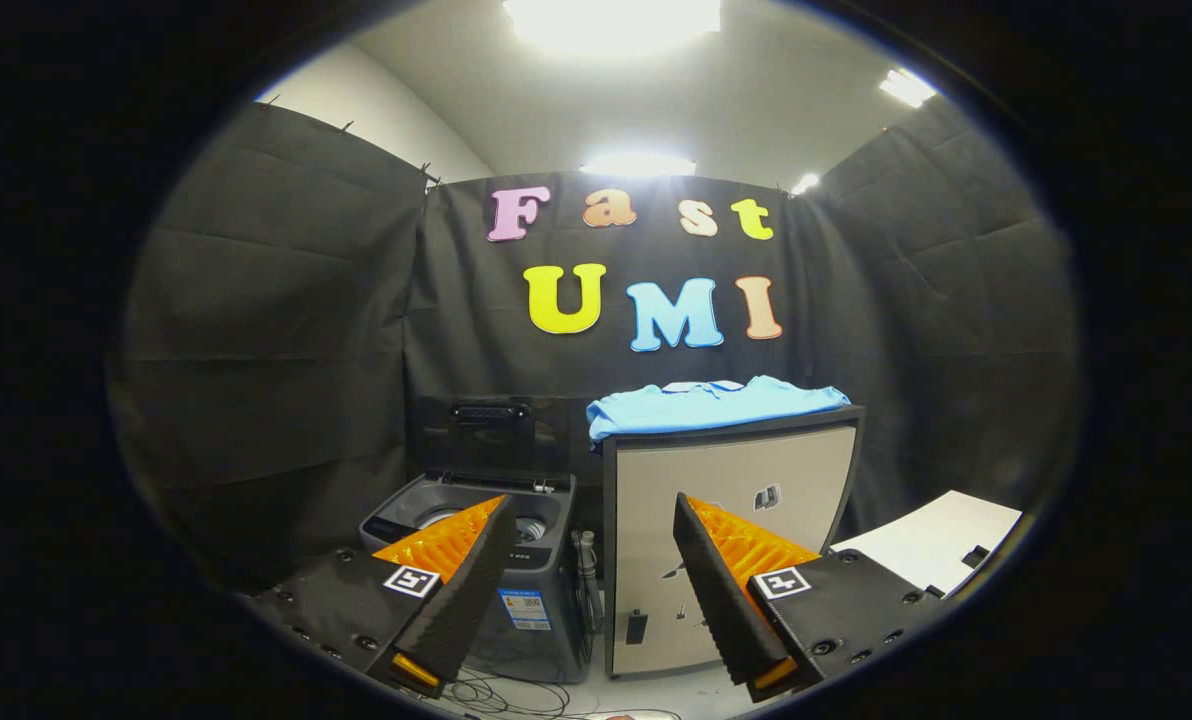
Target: Put the clothes into the washing machine and then close the washing machine lid.
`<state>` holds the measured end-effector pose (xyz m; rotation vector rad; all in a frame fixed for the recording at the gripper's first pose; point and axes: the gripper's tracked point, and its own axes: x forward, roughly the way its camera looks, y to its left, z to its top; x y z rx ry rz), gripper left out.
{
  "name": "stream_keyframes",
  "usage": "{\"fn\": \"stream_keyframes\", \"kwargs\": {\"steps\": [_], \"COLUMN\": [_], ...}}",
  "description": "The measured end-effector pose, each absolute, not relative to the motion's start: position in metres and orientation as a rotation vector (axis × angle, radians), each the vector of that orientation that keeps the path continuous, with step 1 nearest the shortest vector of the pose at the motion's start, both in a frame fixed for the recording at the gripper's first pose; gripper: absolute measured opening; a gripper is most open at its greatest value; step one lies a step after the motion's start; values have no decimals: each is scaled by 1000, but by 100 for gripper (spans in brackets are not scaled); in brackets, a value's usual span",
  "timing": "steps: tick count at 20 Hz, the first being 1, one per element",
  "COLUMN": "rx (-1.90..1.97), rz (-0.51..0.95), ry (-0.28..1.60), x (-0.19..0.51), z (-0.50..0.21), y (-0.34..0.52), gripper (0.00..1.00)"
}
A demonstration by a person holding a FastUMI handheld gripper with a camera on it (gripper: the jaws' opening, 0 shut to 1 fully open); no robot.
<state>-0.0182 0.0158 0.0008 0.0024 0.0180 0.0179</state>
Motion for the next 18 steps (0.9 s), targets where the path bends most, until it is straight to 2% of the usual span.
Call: {"fn": "stream_keyframes", "kwargs": {"steps": [6, 18], "rx": [4, -29], "rz": [30, 10], "ry": [28, -52], "x": [-23, 8], "z": [8, 88], "y": [24, 0], "gripper": [98, 98]}}
